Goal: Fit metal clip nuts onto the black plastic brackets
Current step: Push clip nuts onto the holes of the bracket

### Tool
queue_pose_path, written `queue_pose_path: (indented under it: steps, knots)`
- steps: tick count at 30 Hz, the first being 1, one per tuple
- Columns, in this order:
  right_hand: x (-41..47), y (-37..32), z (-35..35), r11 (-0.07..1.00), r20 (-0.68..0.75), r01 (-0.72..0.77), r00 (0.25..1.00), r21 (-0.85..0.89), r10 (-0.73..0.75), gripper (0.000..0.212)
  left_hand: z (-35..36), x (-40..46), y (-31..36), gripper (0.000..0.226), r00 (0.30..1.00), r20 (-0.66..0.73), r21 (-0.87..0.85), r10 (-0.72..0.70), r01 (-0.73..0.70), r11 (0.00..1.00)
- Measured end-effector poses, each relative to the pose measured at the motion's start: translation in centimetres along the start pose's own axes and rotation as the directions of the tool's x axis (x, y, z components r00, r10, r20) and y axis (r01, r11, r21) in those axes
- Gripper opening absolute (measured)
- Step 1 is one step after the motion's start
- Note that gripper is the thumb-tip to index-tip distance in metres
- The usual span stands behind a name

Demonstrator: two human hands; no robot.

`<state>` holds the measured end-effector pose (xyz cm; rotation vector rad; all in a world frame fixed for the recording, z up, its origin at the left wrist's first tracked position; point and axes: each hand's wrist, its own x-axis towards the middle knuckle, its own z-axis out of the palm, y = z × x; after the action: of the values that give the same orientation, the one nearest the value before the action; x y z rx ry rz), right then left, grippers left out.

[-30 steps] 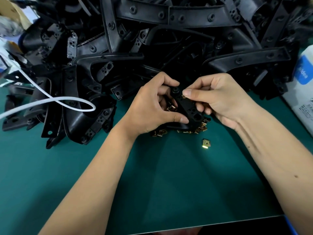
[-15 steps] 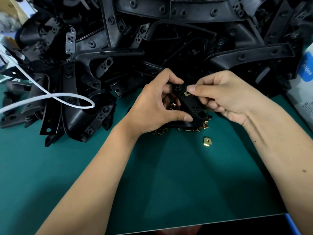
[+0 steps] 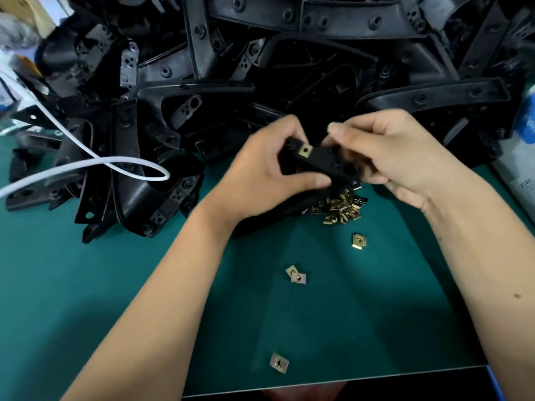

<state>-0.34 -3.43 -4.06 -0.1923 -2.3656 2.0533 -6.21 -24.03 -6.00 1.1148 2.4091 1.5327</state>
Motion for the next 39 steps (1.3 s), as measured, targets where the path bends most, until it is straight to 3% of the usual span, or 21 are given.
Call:
queue_pose_path:
  steps: [2, 4, 6, 11, 16, 19, 21, 25, 30, 33, 37, 39]
  knots:
    - [0.1, 0.6, -0.8, 0.983, -0.077, 0.079, 0.993, -0.167, -0.092, 0.027, -1.2, 0.2, -0.6, 0.034, 0.991, -0.122, -0.071, -0.051, 0.043, 0.997]
    - [0.0, 0.9, -1.3, 0.903, -0.019, 0.140, 0.987, -0.406, -0.161, 0.022, -2.1, 0.4, -1.4, 0.029, 0.958, -0.231, -0.186, -0.170, 0.127, 0.974]
    - [-0.2, 0.9, -1.0, 0.844, 0.076, 0.193, 0.981, -0.501, -0.179, 0.015, -2.4, 0.4, -2.1, 0.026, 0.932, -0.276, -0.211, -0.235, 0.180, 0.961]
    - [-1.6, -0.5, 0.9, 0.847, 0.339, 0.316, 0.925, -0.427, -0.174, 0.010, -2.2, 0.5, -2.5, 0.026, 0.928, -0.296, -0.247, -0.228, 0.156, 0.956]
    - [-3.6, -1.3, 5.0, 0.763, 0.667, 0.516, 0.730, -0.390, -0.152, 0.020, -2.4, 0.7, -2.7, 0.028, 0.939, -0.278, -0.242, -0.204, 0.137, 0.961]
    - [-4.2, -1.5, 6.2, 0.713, 0.756, 0.528, 0.655, -0.461, 0.004, 0.034, -2.4, 0.6, -2.9, 0.027, 0.946, -0.257, -0.246, -0.199, 0.135, 0.960]
    - [-4.4, -1.8, 6.0, 0.708, 0.775, 0.504, 0.624, -0.495, 0.098, 0.048, -2.4, 0.6, -2.8, 0.028, 0.950, -0.254, -0.240, -0.182, 0.120, 0.963]
    - [-5.2, -2.0, 6.6, 0.612, 0.779, 0.569, 0.613, -0.549, 0.129, 0.075, -2.3, 0.7, -2.6, 0.028, 0.953, -0.252, -0.233, -0.170, 0.111, 0.966]
    - [-7.0, -0.8, 9.7, 0.471, 0.815, 0.710, 0.578, -0.523, 0.033, 0.094, -2.3, 0.7, -2.6, 0.028, 0.957, -0.239, -0.226, -0.164, 0.110, 0.968]
    - [-7.1, -0.1, 10.5, 0.410, 0.822, 0.752, 0.570, -0.516, -0.010, 0.091, -2.5, 0.7, -2.5, 0.029, 0.959, -0.234, -0.232, -0.158, 0.102, 0.967]
    - [-5.9, 0.3, 10.2, 0.519, 0.793, 0.709, 0.602, -0.477, -0.094, 0.068, -2.4, 0.6, -2.5, 0.028, 0.959, -0.237, -0.210, -0.156, 0.107, 0.972]
    - [-5.0, 0.6, 10.1, 0.509, 0.761, 0.718, 0.626, -0.476, -0.172, 0.057, -2.3, 0.5, -2.5, 0.028, 0.961, -0.232, -0.189, -0.152, 0.109, 0.976]
